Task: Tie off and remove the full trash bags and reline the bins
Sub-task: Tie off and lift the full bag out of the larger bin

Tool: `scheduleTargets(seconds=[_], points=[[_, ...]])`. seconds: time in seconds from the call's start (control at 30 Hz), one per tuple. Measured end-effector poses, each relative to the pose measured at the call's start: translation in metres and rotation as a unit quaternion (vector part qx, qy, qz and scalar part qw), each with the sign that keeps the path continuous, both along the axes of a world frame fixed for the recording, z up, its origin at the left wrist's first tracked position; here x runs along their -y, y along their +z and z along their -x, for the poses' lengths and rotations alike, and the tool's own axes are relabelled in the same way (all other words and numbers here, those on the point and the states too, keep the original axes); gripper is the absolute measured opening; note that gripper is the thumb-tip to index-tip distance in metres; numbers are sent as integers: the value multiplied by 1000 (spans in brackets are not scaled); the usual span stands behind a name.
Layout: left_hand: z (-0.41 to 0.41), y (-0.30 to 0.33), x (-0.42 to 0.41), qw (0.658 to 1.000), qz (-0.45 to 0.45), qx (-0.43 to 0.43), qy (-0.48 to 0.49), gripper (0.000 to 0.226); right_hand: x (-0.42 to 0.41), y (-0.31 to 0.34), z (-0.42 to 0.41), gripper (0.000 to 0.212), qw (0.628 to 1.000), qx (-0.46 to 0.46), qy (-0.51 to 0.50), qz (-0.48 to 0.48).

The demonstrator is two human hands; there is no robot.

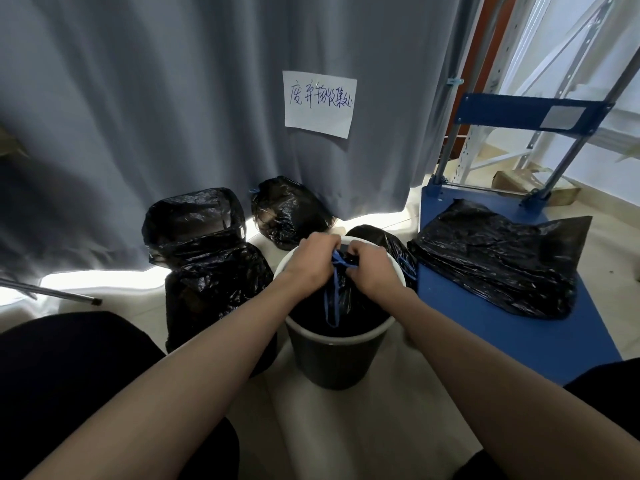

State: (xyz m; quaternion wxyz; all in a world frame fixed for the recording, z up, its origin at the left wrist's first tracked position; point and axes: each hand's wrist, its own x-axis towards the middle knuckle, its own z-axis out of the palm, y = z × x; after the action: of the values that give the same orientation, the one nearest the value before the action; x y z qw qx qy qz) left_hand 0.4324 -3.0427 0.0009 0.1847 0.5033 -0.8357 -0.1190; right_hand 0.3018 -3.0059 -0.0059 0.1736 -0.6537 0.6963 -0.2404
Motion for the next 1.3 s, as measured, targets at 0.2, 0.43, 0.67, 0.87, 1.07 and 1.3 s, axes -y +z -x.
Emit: scheduleTargets(seconds=[0.2, 0.43, 0.67, 0.87, 1.07, 1.3], points=[[1, 49, 0, 995, 72, -62, 24, 17, 1, 45, -2, 16, 994, 51, -39, 92], [4, 135, 13, 986, 145, -81, 29, 14, 6, 125, -4, 10, 984, 56, -70, 154], [4, 216, 38, 974, 208, -86, 31, 15, 29, 203, -15, 10, 972, 68, -82, 210], [2, 255, 82, 968, 222, -103, 50, 17, 72, 242, -22, 11, 964, 84, -94, 236], [4, 261, 129, 964, 230, -114, 60, 17, 123, 243, -23, 17, 953, 112, -107, 262], [-4, 260, 159, 963, 227, -139, 50, 10, 159, 232, -27, 11, 927, 142, -76, 340]])
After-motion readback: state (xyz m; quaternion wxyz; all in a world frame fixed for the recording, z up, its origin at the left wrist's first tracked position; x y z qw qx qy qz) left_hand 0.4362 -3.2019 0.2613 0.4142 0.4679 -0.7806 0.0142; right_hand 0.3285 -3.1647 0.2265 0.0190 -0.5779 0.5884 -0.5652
